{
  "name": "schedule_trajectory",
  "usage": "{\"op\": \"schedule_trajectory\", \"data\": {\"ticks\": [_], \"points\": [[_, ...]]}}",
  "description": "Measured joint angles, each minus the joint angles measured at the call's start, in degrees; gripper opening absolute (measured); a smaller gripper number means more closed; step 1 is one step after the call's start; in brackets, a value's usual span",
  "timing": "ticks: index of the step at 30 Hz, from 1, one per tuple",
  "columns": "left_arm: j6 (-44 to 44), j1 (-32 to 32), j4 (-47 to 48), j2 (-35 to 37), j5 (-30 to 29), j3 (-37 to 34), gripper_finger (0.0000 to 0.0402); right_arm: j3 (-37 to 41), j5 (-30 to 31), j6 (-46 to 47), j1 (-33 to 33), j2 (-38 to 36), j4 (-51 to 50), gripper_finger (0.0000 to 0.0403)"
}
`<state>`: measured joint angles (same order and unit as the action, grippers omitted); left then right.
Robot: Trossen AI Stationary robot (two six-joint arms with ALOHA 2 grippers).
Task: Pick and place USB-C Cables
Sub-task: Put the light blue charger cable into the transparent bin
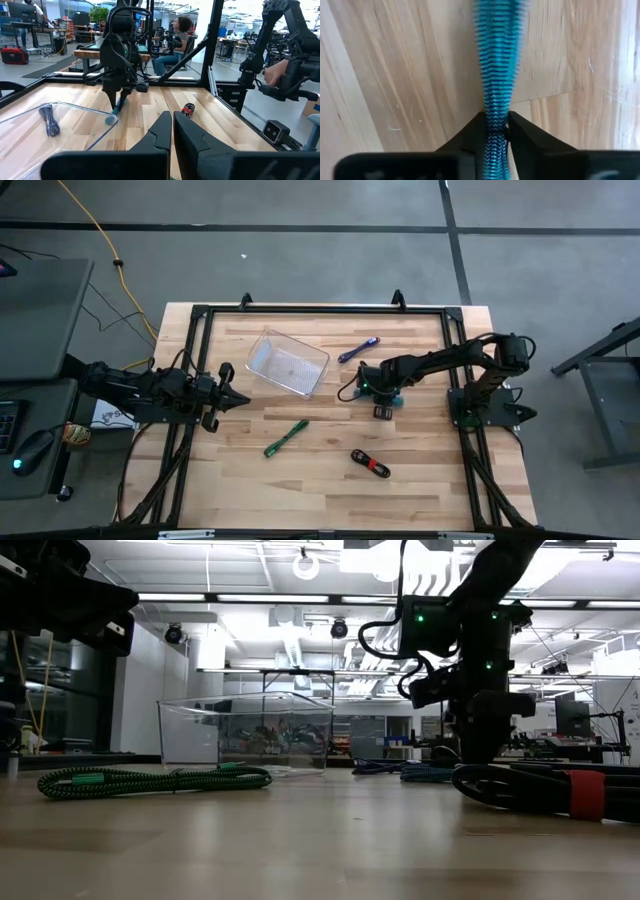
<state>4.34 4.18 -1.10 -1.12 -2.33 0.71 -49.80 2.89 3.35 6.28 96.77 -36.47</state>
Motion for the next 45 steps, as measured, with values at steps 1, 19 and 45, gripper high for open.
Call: {"op": "schedule_trajectory", "data": {"ticks": [1, 19, 45], "points": [[0.00, -0.01, -0.01, 0.01, -0.02, 0.00, 0.0000, 0.00, 0.08, -0.11, 0.00, 0.00, -0.02, 0.0048], [0.00, -0.01, -0.01, -0.01, -0.01, 0.01, 0.0001, 0.00, -0.16, -1.98, 0.07, -0.13, -1.09, 0.0016], [0.00, -0.01, 0.00, 0.01, 0.00, 0.01, 0.0001, 25.88, -2.37, 9.82, -2.63, -30.69, 43.29, 0.0014]]}}
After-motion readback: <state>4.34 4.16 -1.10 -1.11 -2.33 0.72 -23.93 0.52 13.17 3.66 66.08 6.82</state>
